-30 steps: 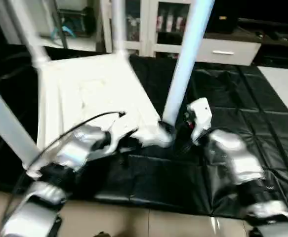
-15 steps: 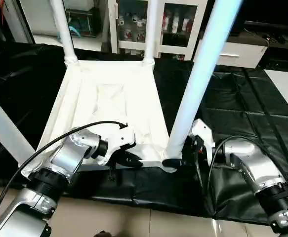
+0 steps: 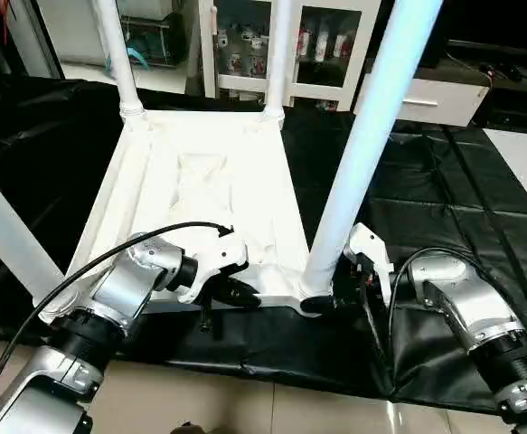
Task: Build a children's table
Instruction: Rotate leg to tighten
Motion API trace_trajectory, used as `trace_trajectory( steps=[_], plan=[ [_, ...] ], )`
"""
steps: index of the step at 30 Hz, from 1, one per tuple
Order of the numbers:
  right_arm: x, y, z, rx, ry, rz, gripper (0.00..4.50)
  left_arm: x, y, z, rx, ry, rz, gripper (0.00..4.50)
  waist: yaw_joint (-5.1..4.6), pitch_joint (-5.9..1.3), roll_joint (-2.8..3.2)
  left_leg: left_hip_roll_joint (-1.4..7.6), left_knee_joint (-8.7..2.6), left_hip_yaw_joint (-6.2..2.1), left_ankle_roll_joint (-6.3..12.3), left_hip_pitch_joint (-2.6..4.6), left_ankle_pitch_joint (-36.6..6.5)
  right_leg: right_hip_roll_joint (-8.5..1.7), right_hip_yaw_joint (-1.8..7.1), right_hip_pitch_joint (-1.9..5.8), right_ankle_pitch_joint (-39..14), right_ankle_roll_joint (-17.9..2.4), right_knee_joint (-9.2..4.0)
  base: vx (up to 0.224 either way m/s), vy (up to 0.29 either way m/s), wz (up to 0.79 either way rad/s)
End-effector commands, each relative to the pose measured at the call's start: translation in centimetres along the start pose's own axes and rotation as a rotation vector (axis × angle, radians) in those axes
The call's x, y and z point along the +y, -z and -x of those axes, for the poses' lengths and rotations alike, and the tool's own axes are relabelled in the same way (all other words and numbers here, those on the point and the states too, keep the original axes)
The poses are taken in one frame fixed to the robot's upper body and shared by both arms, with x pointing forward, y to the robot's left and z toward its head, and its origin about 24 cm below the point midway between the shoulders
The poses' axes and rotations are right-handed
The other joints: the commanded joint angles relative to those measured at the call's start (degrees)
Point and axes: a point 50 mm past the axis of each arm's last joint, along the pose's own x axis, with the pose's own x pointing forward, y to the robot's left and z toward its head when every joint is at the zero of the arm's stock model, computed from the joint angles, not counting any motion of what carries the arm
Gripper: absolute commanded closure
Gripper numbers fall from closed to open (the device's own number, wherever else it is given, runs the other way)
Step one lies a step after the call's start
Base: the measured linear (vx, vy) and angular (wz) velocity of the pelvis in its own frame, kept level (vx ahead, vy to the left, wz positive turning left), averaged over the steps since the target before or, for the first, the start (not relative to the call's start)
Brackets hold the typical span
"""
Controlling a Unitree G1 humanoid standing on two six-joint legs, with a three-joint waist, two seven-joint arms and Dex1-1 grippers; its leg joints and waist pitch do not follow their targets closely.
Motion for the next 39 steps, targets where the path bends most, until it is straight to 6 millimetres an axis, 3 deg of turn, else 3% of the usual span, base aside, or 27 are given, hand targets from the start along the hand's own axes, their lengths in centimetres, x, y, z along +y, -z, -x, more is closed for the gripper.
trace_trajectory(
  steps=[1, 5, 15, 18, 21, 25, 27, 28, 29, 32, 33, 34, 35, 37, 39],
  plan=[
    [0.0, -0.4, -0.4, 0.020, -0.036, 0.027, 1.31, -1.1, 0.3, -1.7, 0.012, 0.084, 0.009, 4.50, -0.01, -3.41, -0.62, 1.11, -3.10, 0.29, 3.27, 0.58, -10.8, -2.50, 2.11, 2.76, -5.7, -13.2, -3.88, 0.000, 0.000, 0.00],
    [-0.1, -0.4, -0.3, 0.024, -0.039, 0.028, 1.64, -1.1, 0.4, -1.6, 0.013, 0.080, 0.017, 4.50, 0.09, -3.43, -0.60, 1.08, -3.01, 0.33, 3.25, 0.58, -11.1, -2.56, 2.12, 2.80, -5.9, -13.4, -3.90, 0.000, 0.000, 0.00],
    [-0.3, -0.4, -0.5, 0.025, -0.042, 0.031, 1.78, -1.1, 0.8, -1.5, 0.020, 0.075, 0.032, 4.50, 0.00, -3.51, -0.40, 1.04, -2.93, 0.30, 3.29, 0.61, -10.9, -2.40, 2.08, 2.86, -4.6, -13.8, -3.74, 0.000, 0.000, 0.00],
    [-0.9, -0.3, -0.7, -0.014, 0.049, 0.014, 1.78, -0.8, 0.4, -1.8, 0.002, 0.046, 0.034, 4.50, -0.02, -3.49, -0.44, 1.01, -2.96, 0.30, 3.04, 0.62, -11.4, -2.45, 2.08, 2.87, -5.2, -13.8, -3.79, 0.000, 0.000, 0.00],
    [-1.9, 0.1, -1.2, -0.061, 0.200, -0.044, 1.78, 0.0, 0.1, -2.1, -0.023, -0.039, 0.045, 4.50, -0.38, -3.13, -0.23, 1.07, -3.38, 0.16, 1.50, 0.72, -14.9, -2.60, 2.10, 2.56, -10.4, -13.1, -4.35, 0.000, 0.000, 0.00],
    [-2.7, 0.9, -3.0, -0.138, 0.417, -0.198, 1.80, 2.0, -0.4, -2.7, -0.047, -0.252, 0.102, 4.50, -1.44, -2.85, -0.64, 0.70, -3.71, -0.35, -1.04, 0.97, -20.4, -2.97, 1.81, 2.37, -24.8, -8.2, -5.88, -0.043, 0.000, -0.05],
    [-2.9, 0.8, -4.6, -0.166, 0.549, -0.264, 1.80, 3.2, -1.0, -3.1, -0.068, -0.392, 0.153, 4.50, -1.83, -2.71, -0.24, 0.62, -3.83, -0.47, -1.48, 1.24, -21.8, -2.87, 1.80, 1.87, -27.5, -7.0, -6.34, 0.000, 0.000, 0.00],
    [-2.9, 0.8, -4.8, -0.167, 0.566, -0.273, 1.80, 3.3, -1.0, -3.2, -0.071, -0.408, 0.161, 4.50, -2.15, -2.80, -0.50, 0.48, -3.79, -0.59, -1.64, 1.12, -22.0, -2.85, 1.65, 1.94, -28.6, -6.5, -6.39, 0.000, 0.000, 0.00],
    [-3.2, 0.6, -5.5, -0.171, 0.665, -0.303, 1.80, 4.0, -1.4, -3.4, -0.079, -0.488, 0.194, 4.50, -2.11, -2.89, -0.14, 0.50, -3.95, -0.77, -1.52, 0.85, -21.6, -2.91, 1.54, 2.16, -28.5, -6.0, -6.36, 0.000, 0.000, 0.00],
    [-3.5, 0.4, -6.3, -0.169, 0.769, -0.338, 1.80, 4.7, -1.8, -3.5, -0.075, -0.576, 0.218, 4.50, -2.18, -3.07, -0.14, 0.49, -3.92, -0.69, -1.57, 1.16, -21.6, -2.83, 1.56, 1.72, -27.0, -6.4, -6.50, 0.000, 0.000, 0.00],
    [-3.8, 0.3, -7.4, -0.130, 0.946, -0.356, 1.80, 5.4, -2.2, -3.6, -0.059, -0.683, 0.207, 4.50, -2.13, -3.18, 0.12, 0.54, -4.03, -0.69, -1.25, 1.03, -20.8, -2.78, 1.58, 1.94, -24.6, -6.9, -6.35, 0.000, 0.000, 0.00],
    [-3.8, 0.1, -7.7, -0.119, 1.009, -0.352, 1.80, 5.5, -2.3, -3.7, -0.060, -0.709, 0.205, 4.50, -2.64, -3.02, 0.43, 0.51, -4.20, -0.58, -2.25, 0.92, -20.7, -2.60, 1.69, 1.44, -23.2, -7.3, -6.28, 0.000, 0.000, 0.00],
    [-3.8, 0.0, -8.0, -0.112, 1.051, -0.349, 1.80, 5.6, -2.4, -3.7, -0.062, -0.725, 0.205, 4.50, -2.47, -3.18, 0.39, 0.45, -4.23, -0.76, -2.36, 0.97, -21.1, -2.61, 1.49, 1.83, -22.7, -7.0, -6.12, 0.000, 0.000, 0.00],
    [-3.7, -0.5, -8.7, -0.113, 1.063, -0.327, 1.81, 5.7, -2.5, -3.9, -0.065, -0.744, 0.202, 4.50, -2.37, -3.29, 0.35, 0.45, -3.99, -0.36, -1.48, 1.19, -20.9, -2.42, 1.81, 1.48, -19.2, -7.5, -6.07, 0.000, 0.000, 0.00],
    [-3.1, -1.3, -10.2, -0.138, 1.016, -0.324, 1.82, 5.7, -2.7, -4.1, -0.068, -0.738, 0.189, 4.50, -2.23, -3.41, 0.09, 0.36, -3.83, -0.07, -0.08, 0.87, -19.2, -2.35, 2.03, 1.70, -16.4, -8.0, -5.76, 0.000, 0.000, 0.00]
  ],
)
